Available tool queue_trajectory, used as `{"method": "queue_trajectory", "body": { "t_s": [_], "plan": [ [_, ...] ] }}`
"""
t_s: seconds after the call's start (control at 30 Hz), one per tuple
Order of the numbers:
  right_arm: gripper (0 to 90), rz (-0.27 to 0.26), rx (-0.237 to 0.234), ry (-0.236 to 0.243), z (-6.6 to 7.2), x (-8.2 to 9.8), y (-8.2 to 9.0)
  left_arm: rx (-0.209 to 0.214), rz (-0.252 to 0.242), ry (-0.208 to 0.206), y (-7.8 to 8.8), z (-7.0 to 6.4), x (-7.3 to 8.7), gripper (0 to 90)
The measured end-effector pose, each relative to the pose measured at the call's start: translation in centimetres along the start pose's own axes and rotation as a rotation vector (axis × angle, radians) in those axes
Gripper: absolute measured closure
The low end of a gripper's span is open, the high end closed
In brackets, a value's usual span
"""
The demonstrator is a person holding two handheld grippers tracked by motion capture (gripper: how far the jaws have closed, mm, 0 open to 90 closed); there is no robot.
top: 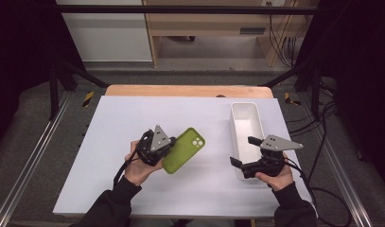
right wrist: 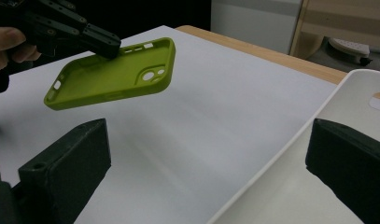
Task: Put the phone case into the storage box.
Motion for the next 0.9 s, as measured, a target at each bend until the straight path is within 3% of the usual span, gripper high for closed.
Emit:
{"method": "queue_trajectory", "body": {
  "t_s": [0.9],
  "plan": [
    [0.5, 0.027, -0.028, 0.013, 1.2, -0.8, -1.5, 0.003, 0.0, -0.076, 0.1, -2.0, -0.3, 87.7]
  ]
}}
Point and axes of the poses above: each handheld gripper's, and its own axes: y roughly backward along the jaws, x roughly out of its underside, z roughly to its left, the point moved 6 cm from there along -y, roughly forward along the jaws, and after that the axes turned 12 degrees about y, right-handed, at the moved point
